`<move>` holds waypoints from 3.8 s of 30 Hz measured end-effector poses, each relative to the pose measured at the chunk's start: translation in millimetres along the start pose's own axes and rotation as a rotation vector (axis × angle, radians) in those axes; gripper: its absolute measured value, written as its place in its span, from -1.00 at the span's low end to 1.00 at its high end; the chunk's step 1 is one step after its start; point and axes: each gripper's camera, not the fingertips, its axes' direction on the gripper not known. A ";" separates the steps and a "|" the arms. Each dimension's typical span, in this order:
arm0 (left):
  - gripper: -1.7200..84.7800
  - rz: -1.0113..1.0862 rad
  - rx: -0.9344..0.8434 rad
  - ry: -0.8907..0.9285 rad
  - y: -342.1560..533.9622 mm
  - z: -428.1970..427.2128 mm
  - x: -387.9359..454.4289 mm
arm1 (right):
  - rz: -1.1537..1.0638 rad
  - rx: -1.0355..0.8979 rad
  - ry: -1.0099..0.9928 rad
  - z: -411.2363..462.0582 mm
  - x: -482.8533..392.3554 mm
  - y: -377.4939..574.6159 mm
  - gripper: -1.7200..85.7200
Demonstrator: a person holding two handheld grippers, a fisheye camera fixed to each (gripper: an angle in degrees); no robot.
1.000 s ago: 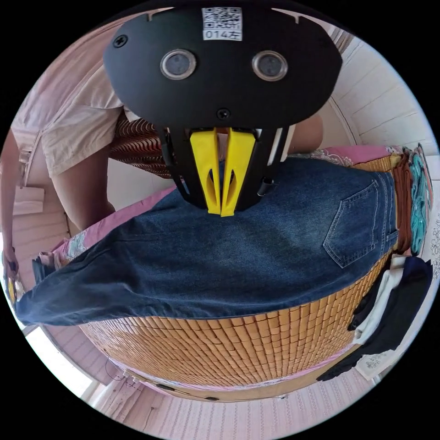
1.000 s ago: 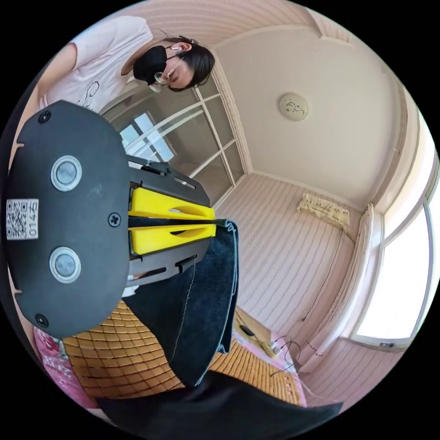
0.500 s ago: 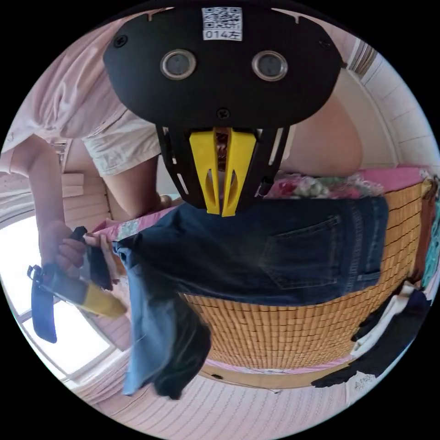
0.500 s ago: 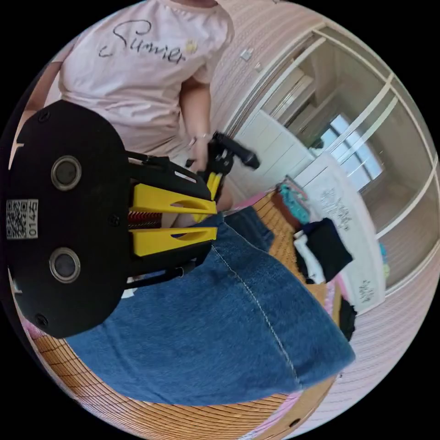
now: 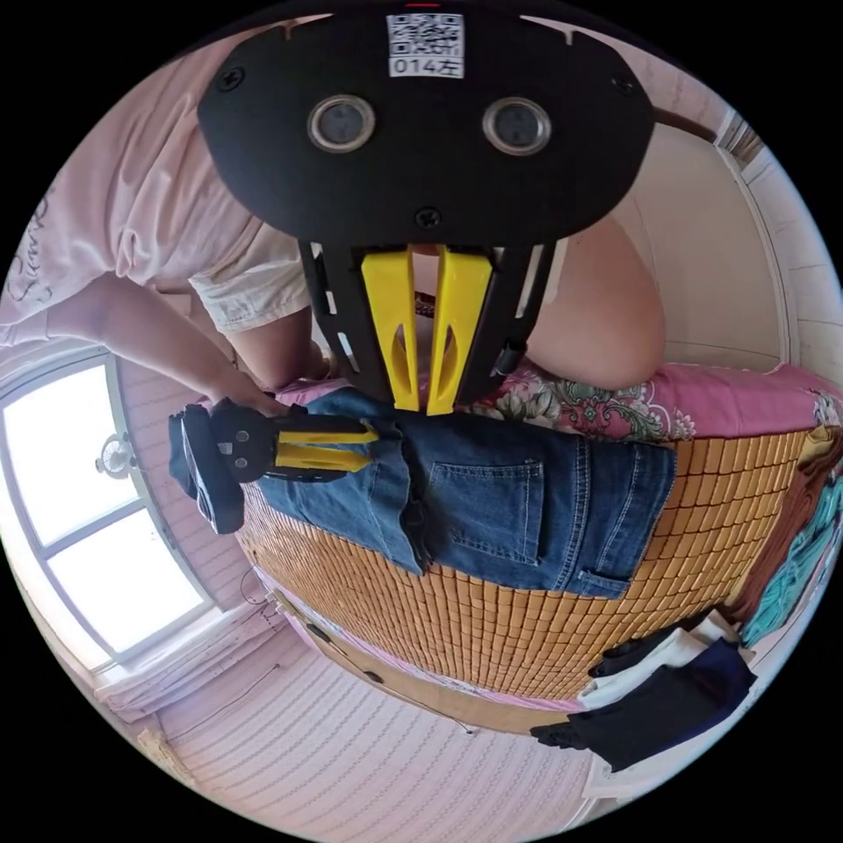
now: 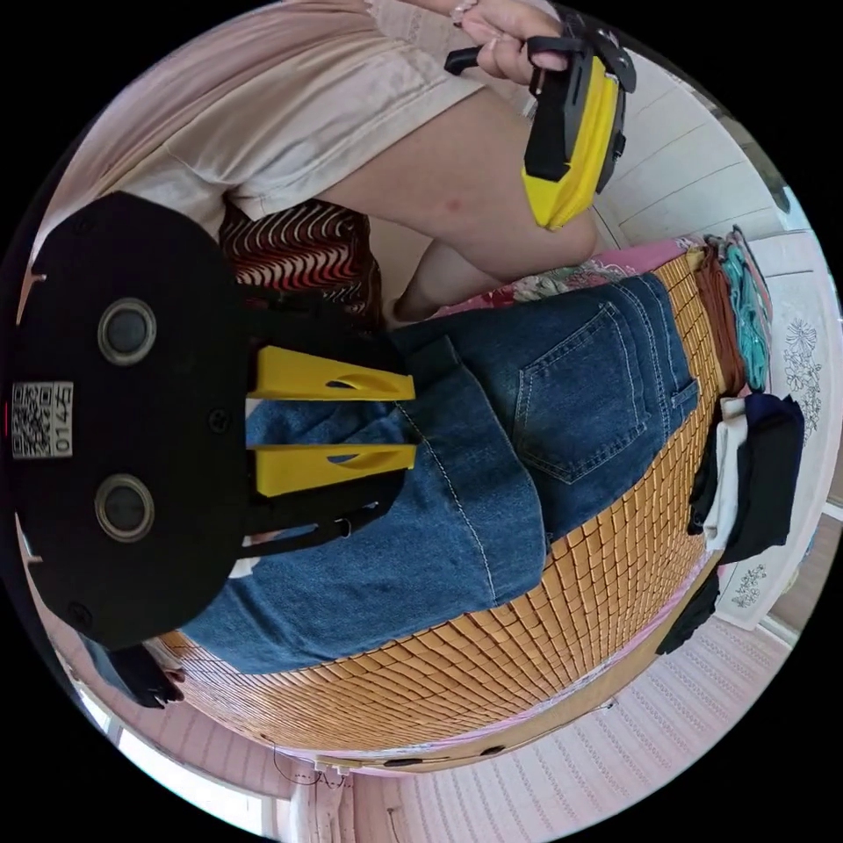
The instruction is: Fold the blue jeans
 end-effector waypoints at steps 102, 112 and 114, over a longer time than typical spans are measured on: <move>-0.86 0.093 -0.235 0.026 -43.6 105.4 29.2 | -0.227 -0.027 -0.211 119.6 241.0 -173.1 -0.68; -0.70 0.142 -0.223 -0.022 -36.1 105.6 40.1 | -0.377 -0.080 -0.146 109.0 193.3 -162.5 -0.86; -0.69 0.194 -0.183 -0.049 -32.5 100.7 48.1 | -0.398 0.016 -0.145 73.0 191.6 -143.8 -0.87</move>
